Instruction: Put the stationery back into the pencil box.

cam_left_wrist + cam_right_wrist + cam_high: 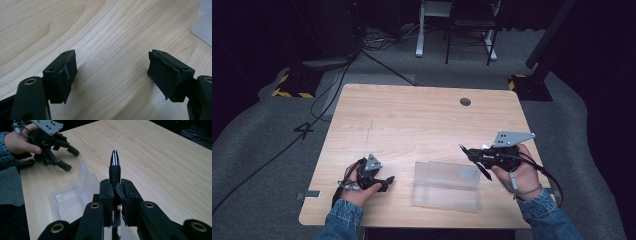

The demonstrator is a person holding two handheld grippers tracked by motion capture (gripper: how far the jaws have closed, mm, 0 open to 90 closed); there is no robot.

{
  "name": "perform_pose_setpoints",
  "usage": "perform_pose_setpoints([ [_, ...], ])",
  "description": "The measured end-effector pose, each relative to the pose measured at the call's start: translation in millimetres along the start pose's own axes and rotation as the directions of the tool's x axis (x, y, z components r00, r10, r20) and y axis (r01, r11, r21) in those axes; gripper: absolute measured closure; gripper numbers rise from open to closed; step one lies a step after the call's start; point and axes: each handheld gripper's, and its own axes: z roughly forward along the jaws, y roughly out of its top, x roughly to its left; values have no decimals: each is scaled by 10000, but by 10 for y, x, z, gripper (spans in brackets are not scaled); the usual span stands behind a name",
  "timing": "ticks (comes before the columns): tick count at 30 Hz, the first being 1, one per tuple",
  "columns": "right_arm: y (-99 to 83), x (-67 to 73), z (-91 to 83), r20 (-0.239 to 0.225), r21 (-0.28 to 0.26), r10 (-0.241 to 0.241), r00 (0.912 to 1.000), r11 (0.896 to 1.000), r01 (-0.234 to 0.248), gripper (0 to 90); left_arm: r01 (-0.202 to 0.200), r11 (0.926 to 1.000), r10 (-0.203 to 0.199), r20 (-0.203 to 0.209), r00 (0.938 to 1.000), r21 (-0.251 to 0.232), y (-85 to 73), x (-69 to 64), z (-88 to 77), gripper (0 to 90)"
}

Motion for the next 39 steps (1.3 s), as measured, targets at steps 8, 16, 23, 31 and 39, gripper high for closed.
perform_pose_setpoints([
  [8,-23,122,153,-673,120,-255,9974,9996,263,805,-9,10000,9,2,10000,6,1,0,0,233],
  [16,-106,212,383,-1482,644,-465,9879,9963,565,805,-38,10000,38,23,10000,8,2,3,2,233],
  [23,-206,189,523,-1748,1008,-558,9830,9921,742,805,-31,10000,31,18,10000,4,2,2,2,233],
  [31,-287,156,619,-1782,1386,-877,9801,9839,1132,805,-38,10000,38,22,10000,4,3,3,2,233],
  [39,-346,123,672,-1830,1666,-911,9789,9784,1222,804,-36,10000,36,20,10000,6,3,3,2,233],
])
